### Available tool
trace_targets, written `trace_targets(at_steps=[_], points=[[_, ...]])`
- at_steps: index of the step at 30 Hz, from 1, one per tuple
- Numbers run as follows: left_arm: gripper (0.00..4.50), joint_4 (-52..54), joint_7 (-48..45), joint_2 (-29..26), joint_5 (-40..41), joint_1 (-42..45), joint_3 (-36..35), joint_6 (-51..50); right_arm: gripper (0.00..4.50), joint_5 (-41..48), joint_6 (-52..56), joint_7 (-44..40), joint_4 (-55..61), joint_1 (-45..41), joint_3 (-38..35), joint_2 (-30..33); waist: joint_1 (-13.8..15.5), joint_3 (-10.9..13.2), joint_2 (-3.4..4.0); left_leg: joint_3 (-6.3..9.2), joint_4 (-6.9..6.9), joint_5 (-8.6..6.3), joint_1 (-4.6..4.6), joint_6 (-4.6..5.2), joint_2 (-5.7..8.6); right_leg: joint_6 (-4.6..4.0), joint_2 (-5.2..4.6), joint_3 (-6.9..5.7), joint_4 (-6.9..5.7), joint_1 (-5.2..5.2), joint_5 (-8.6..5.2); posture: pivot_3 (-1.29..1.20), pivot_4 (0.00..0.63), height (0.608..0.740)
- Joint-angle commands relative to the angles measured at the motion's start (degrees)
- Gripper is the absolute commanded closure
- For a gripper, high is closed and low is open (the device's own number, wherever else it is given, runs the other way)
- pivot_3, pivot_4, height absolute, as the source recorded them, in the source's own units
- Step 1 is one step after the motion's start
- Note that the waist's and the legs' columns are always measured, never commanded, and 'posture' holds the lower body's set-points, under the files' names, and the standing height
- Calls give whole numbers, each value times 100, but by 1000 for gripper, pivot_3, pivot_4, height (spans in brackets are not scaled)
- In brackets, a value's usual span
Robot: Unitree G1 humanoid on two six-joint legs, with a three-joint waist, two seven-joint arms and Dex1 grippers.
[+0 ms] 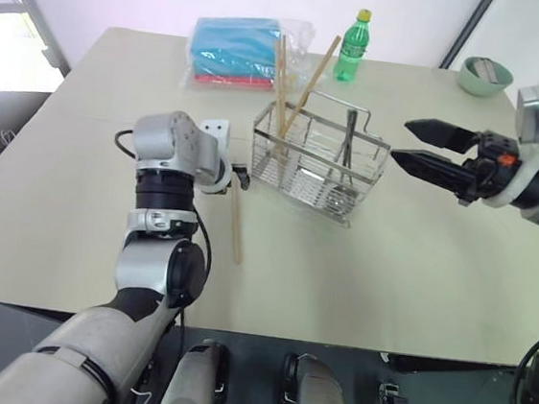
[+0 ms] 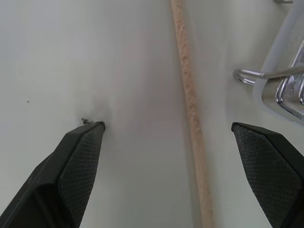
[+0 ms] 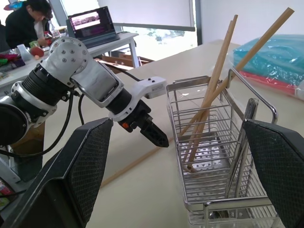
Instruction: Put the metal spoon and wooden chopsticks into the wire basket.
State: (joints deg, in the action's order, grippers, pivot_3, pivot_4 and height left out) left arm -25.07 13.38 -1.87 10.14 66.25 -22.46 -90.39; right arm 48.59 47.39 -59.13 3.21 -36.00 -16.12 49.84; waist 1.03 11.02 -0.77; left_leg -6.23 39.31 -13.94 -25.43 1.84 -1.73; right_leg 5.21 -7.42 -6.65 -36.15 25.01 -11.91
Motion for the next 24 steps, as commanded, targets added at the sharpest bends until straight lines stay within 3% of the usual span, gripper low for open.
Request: trace_targets(at_steps=[1, 3, 6, 13, 24], points=[[37, -373, -213, 6, -48, -9, 193, 104, 0, 138, -10, 63, 206, -30, -243, 43, 0, -5, 8, 0, 0, -2, 3, 4, 0, 0, 0, 0, 0, -3, 0, 0, 150, 707], [37, -520, -290, -31, -51, 15, 242, 262, 0, 141, -11, 71, 197, -38, -256, 50, 0, -9, 16, 1, 0, -7, 6, 11, 0, 0, 0, 0, 0, -6, 0, 0, 150, 707], [844, -755, -327, -64, -76, 103, 236, 496, 0, 94, -72, 22, 133, -4, -255, 47, 1, -14, 24, 4, 0, -11, 7, 17, 0, 0, -1, -1, 0, -8, 0, 0, 150, 707], [4310, -1074, -241, -111, -85, 305, 69, 786, 0, -3, -173, -168, 97, 111, -230, 144, 136, -14, 23, 2, 1, -11, 6, 18, 4, 0, -7, -2, 1, -6, 0, 0, 150, 707], [4418, -959, -200, -672, -195, 312, -83, 1418, 0, 9, -99, -301, 114, 146, -226, 293, 105, -11, 19, 4, 1, -11, 1, 18, 7, 0, -12, -7, 0, -1, 1, 0, 150, 707]])
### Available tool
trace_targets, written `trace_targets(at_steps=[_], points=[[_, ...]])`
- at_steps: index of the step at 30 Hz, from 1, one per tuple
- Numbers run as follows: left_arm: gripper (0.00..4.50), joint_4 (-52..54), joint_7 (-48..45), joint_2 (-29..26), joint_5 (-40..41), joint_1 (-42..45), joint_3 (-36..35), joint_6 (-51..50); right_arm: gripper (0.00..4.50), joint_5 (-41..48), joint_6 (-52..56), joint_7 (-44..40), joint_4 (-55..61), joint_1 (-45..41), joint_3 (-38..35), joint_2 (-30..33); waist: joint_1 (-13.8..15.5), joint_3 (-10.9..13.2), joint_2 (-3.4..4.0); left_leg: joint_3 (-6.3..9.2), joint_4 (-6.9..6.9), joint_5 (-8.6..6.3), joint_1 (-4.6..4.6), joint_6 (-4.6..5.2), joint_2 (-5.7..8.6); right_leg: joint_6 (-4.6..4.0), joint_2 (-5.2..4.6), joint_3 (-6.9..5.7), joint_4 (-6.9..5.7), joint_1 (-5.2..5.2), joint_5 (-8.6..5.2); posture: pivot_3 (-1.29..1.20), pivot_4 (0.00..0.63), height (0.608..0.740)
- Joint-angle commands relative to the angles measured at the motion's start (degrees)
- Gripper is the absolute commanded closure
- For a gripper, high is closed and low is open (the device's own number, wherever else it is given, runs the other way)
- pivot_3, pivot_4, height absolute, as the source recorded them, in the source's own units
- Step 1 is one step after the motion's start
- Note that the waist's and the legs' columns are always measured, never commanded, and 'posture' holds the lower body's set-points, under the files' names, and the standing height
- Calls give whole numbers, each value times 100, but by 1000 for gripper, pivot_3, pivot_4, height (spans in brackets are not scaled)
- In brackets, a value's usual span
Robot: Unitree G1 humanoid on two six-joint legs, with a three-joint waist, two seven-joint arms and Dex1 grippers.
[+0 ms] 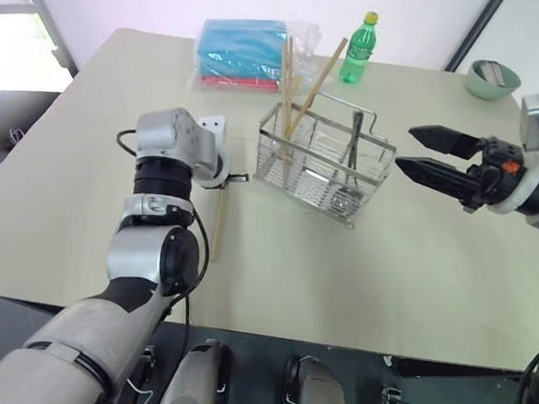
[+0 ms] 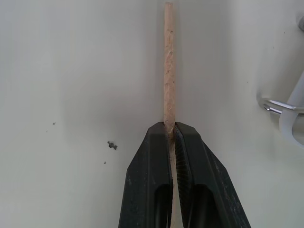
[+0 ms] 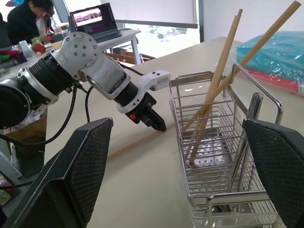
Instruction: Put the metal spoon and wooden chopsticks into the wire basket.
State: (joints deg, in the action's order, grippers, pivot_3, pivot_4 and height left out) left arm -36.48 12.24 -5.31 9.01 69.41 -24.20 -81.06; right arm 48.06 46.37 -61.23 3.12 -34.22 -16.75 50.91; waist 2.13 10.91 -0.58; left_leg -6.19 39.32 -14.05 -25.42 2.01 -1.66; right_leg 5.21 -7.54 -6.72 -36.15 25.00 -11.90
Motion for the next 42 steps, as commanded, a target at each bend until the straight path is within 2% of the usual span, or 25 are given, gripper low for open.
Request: trace_targets(at_steps=[1, 5, 7, 11, 14, 17, 23, 26, 33, 37, 40, 42], points=[[4418, 214, -224, -588, -114, -11, 139, 1082, 0, 78, 48, -92, 146, -57, -165, 229, -17, 1, 0, -1, 0, 0, -4, -1, 0, 0, 0, 0, -1, 5, 0, 0, 150, 707], [4418, 149, -555, -1136, 28, 41, 1, 2506, 0, 137, 166, -75, 186, -133, -187, 345, -72, 3, -2, -8, -7, 15, -18, -25, -10, -4, 8, 4, -2, 28, 1, 0, 150, 707], [4418, 286, -1081, -1329, 300, 72, -115, 3416, 0, 152, 229, -64, 202, -181, -177, 416, -68, 2, -1, -10, -9, 15, -17, -25, -9, -4, 8, 4, -1, 26, 1, 0, 150, 707], [4418, 675, -1968, -1427, 827, 134, -224, 4568, 0, 198, 324, -111, 205, -261, -183, 532, 24, 4, -4, -14, -4, 13, -22, -24, -3, -3, -4, 2, 5, 24, 2, 0, 150, 707], [4418, 1091, -2647, -1390, 1647, 687, -523, 5059, 0, 249, 449, -94, 190, -464, -178, 609, 15, 11, -16, -13, 4, 12, -38, -20, 2, -2, -11, 1, 8, 30, 3, 0, 150, 707], [4418, 1130, -3002, -1327, 1862, 1060, -329, 5288, 0, 251, 504, -31, 202, -553, -158, 592, 6, 15, -24, -5, 19, 11, -66, -17, -2, -2, -5, -10, 7, 43, 3, 0, 150, 707], [4418, 1241, -3382, -704, 2008, 1254, 328, 5413, 0, 265, 560, 92, 244, -558, -153, 541, 20, 12, -18, -12, 37, 9, -53, -9, -1, 1, 0, -16, 2, 18, 3, 0, 150, 707], [4418, 1252, -3495, -503, 1793, 1058, 739, 5470, 0, 307, 619, 158, 239, -598, -195, 546, 0, 12, -18, -2, 59, -10, -61, 22, -11, 4, 8, -13, 2, 19, 4, 0, 150, 707], [4418, 1438, -3626, -260, 1178, 315, 1751, 5657, 0, 409, 686, 261, 285, -448, -405, 612, -4, 11, -15, -5, 58, 2, -68, 2, -17, 3, 19, -8, -2, 32, 4, 0, 150, 707], [4418, 1557, -3549, -113, 968, -90, 2052, 5722, 0, 401, 665, 264, 309, -316, -513, 609, 15, 11, -15, -1, 63, -5, -75, 13, -18, 3, 18, -8, -1, 33, 4, 0, 150, 707], [3412, 1719, -3514, 63, 969, -405, 2101, 5756, 0, 381, 621, 284, 299, -260, -531, 568, 12, 11, -15, 4, 68, -11, -82, 24, -17, 3, 16, -9, 1, 35, 4, 0, 150, 707], [2403, 1883, -3504, 139, 990, -578, 2116, 5724, 0, 357, 582, 300, 298, -241, -506, 533, 5, 11, -15, 4, 69, -11, -84, 24, -17, 3, 16, -9, 1, 37, 5, 0, 150, 707]])
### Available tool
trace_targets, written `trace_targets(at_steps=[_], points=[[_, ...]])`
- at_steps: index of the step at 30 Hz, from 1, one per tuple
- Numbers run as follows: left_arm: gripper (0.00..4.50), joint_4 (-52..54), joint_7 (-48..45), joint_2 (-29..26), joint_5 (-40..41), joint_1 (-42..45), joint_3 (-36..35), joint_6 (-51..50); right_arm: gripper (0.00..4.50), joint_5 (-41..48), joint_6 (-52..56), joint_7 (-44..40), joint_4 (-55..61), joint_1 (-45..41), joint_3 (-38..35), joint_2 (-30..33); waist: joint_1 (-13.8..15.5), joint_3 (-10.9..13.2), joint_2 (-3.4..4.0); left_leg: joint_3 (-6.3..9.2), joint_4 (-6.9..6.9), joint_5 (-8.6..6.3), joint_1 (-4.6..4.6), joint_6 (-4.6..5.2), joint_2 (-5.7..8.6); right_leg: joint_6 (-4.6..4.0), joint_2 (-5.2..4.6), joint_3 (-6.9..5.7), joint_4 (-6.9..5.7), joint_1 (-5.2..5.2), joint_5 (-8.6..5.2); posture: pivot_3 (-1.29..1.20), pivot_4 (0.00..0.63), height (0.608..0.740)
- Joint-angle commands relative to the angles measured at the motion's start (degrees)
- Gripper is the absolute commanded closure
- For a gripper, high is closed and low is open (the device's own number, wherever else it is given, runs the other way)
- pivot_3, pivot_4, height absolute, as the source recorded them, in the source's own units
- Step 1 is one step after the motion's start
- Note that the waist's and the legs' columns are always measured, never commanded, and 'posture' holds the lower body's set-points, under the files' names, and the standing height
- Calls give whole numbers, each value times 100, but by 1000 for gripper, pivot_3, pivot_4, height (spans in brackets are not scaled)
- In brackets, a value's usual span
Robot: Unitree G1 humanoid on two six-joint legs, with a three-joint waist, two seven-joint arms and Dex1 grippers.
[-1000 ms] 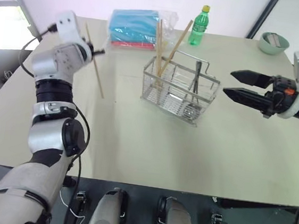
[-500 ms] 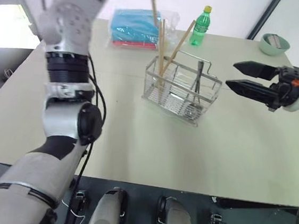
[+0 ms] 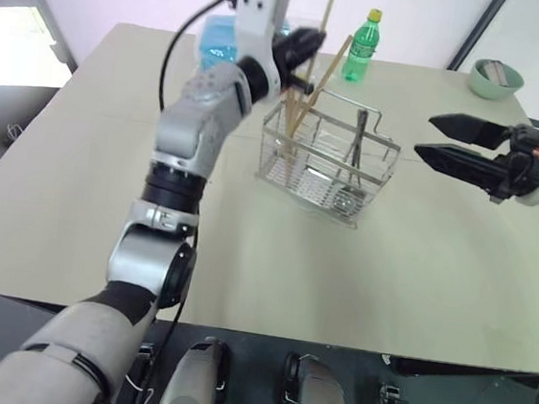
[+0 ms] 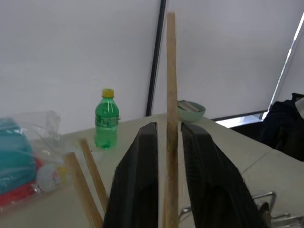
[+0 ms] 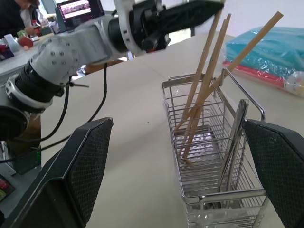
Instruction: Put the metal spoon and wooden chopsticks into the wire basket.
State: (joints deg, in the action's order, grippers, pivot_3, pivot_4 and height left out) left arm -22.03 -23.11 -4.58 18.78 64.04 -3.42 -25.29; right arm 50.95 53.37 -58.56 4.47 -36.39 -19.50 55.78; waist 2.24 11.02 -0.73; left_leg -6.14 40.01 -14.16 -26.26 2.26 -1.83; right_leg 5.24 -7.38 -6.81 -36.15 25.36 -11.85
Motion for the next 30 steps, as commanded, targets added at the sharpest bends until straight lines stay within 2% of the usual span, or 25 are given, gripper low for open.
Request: trace_targets(at_steps=[1, 4, 5, 9, 11, 18, 20, 23, 26, 30], points=[[1910, 521, 58, 86, 16, -107, 40, 100, 0, 56, -138, 37, 153, -18, -217, 29, -6, 0, 0, 0, 0, 0, -2, 0, -1, 0, 0, 0, -1, 2, 0, 0, 150, 707], [367, 720, 134, 36, 47, -179, -11, -102, 0, 29, -196, 31, 127, -3, -176, -4, -7, 0, 0, 1, 0, 0, -3, 0, -1, 0, 1, 0, -2, 5, 0, 0, 150, 707], [109, 778, 138, -34, 69, -156, -54, -185, 0, 14, -221, 20, 116, 4, -160, -11, -8, 0, 0, 1, 0, 0, -4, 0, -1, 0, 1, -1, -2, 5, 0, 0, 150, 707], [109, 1043, 38, -549, 183, 47, -222, -618, 0, -25, -306, -54, 71, 26, -112, -19, -17, 0, 1, 2, 0, -2, -3, 3, -2, 0, 2, -1, -3, 5, 0, 0, 150, 707], [109, 1187, -208, -1028, 285, 183, -307, -915, 0, -38, -341, -131, 75, 28, -66, -5, -21, 0, 1, 2, -1, -2, -3, 3, -2, 0, 3, 0, -3, 6, 0, 0, 150, 707], [109, 1588, -1846, -3414, 629, 262, -330, -1985, 0, -30, -416, -355, 47, -221, 125, -12, -89, 0, 6, 1, -5, 11, -4, -21, -3, 0, 5, 0, -4, 9, -1, 0, 150, 707], [109, 1907, -2660, -4207, 791, -16, -323, -2049, 0, -30, -422, -468, 7, -271, 173, 9, -85, 0, 6, 3, -3, 12, -6, -22, -2, -1, 5, -1, -3, 8, -1, 0, 150, 707], [109, 2294, -3653, -5114, 1122, -522, -466, -2097, 0, -104, -480, -668, -108, -338, 282, 51, -142, 0, 7, 3, -4, 10, -6, -24, -2, -1, 3, -1, 1, 9, -1, 0, 150, 707], [109, 2500, -4195, -5711, 1376, -1033, -745, -2102, 0, -185, -540, -844, -295, -459, 388, 58, -156, 1, 8, 4, -4, 9, -6, -25, -2, -2, 1, -1, 2, 9, -2, 0, 150, 707], [109, 2643, -3941, -5811, 1507, -1285, -991, -2271, 0, -357, -667, -1001, -547, -612, 549, -2, -148, 2, 9, 8, -4, -1, -8, -7, -2, -3, 1, -2, 2, 11, -3, 0, 150, 707]])
